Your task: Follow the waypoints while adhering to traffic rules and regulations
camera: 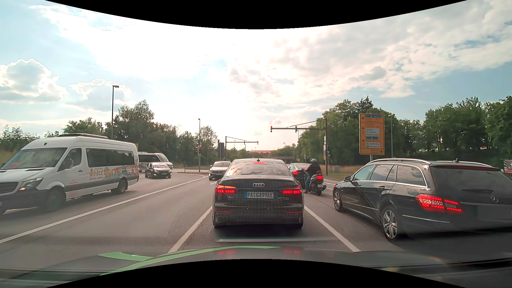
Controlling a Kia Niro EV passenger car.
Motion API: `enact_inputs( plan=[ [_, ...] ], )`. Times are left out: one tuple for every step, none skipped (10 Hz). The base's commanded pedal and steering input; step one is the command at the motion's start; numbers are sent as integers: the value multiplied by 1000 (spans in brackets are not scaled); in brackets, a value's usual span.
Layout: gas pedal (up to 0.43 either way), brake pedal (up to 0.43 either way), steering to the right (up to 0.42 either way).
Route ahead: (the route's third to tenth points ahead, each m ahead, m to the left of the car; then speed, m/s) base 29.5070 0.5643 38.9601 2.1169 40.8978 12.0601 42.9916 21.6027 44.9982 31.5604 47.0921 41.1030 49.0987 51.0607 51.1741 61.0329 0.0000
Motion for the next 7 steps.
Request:
enact_inputs(
  plan=[
    [0, 293, -1],
    [0, 293, -1],
    [0, 293, -1],
    [0, 293, -1],
    [0, 293, -1],
    [0, 293, -2],
    [0, 293, -1]
  ],
)
